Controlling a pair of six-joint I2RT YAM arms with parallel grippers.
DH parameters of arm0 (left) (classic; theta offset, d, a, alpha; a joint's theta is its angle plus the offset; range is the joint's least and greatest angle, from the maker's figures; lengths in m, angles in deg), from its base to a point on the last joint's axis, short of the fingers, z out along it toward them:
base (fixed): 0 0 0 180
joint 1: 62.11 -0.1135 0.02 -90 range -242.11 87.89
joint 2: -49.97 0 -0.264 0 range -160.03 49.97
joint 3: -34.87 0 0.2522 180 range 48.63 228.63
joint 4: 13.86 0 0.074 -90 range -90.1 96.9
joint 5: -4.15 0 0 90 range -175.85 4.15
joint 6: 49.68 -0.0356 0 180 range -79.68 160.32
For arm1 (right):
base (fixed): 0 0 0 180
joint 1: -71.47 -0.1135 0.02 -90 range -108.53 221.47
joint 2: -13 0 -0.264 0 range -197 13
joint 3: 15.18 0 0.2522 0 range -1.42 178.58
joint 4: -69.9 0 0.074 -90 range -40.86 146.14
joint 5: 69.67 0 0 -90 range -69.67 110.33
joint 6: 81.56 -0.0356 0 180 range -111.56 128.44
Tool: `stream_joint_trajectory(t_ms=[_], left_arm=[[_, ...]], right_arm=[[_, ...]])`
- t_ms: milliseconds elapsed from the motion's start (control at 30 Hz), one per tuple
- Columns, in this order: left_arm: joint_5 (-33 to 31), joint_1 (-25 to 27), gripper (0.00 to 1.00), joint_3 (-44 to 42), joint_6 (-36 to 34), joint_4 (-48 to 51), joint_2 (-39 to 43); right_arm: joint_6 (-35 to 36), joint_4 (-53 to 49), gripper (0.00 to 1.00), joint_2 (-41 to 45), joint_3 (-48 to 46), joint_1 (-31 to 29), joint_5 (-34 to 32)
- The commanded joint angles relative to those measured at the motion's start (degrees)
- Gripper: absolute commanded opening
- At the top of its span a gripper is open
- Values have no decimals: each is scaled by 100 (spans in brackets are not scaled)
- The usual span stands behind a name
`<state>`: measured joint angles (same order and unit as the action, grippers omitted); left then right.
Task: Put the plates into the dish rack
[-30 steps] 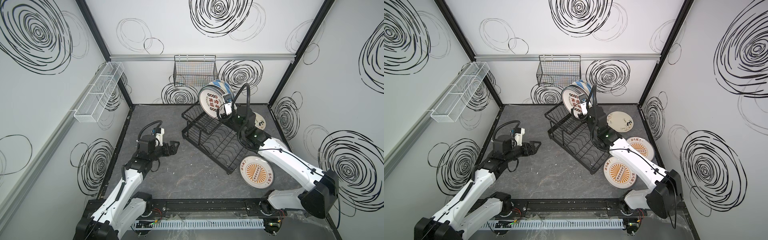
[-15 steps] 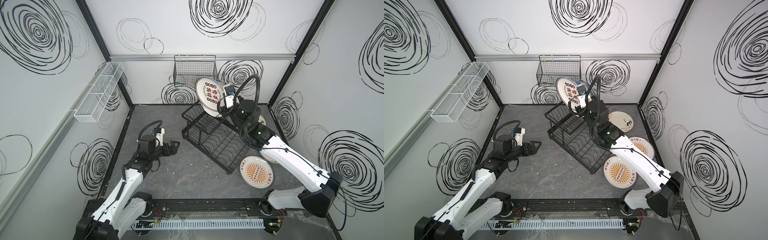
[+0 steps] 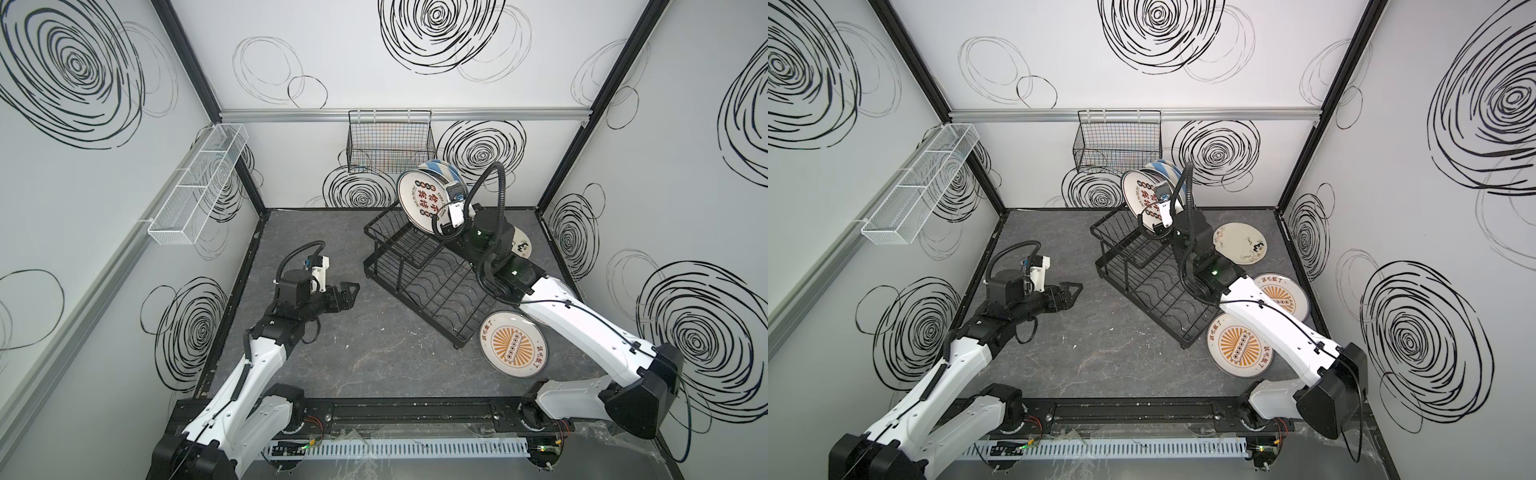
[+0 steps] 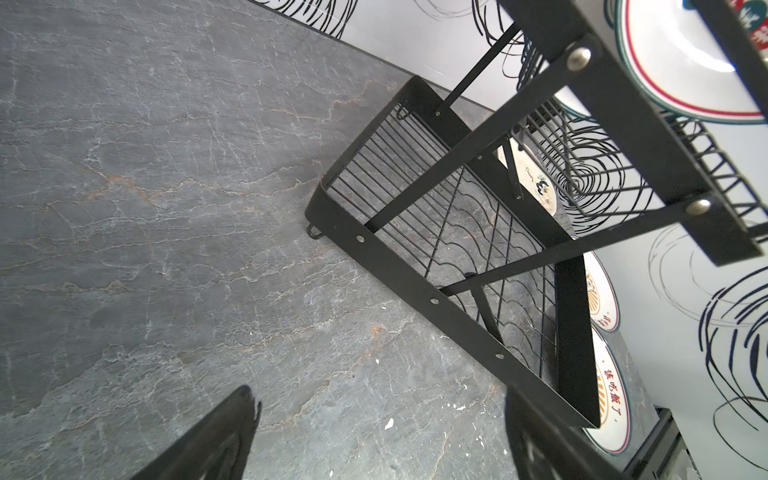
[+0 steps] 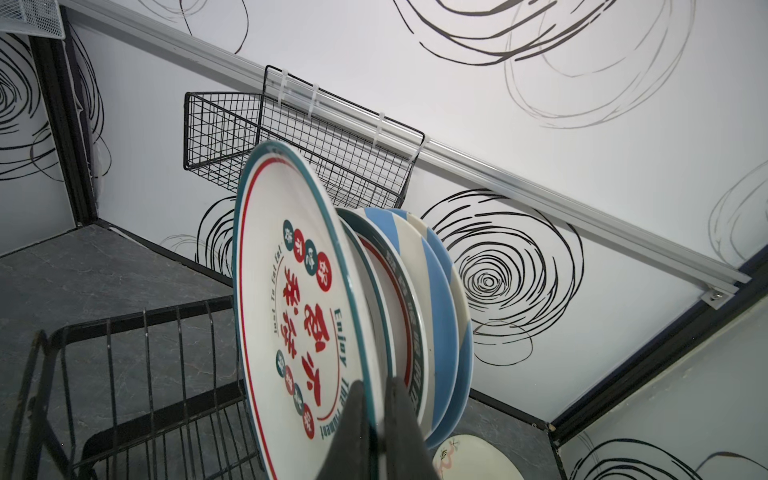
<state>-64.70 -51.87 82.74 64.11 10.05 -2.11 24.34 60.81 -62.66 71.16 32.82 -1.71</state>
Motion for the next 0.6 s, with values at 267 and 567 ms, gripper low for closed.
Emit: stream_joint_trajectory(t_ms=[267, 567], left_arm=[[17, 48, 96, -48, -85, -117, 68], [39, 48, 96, -62, -50, -185, 57]], right_arm=[[219, 418, 0, 191, 259, 104, -90], [215, 416, 0, 271, 175, 121, -20]])
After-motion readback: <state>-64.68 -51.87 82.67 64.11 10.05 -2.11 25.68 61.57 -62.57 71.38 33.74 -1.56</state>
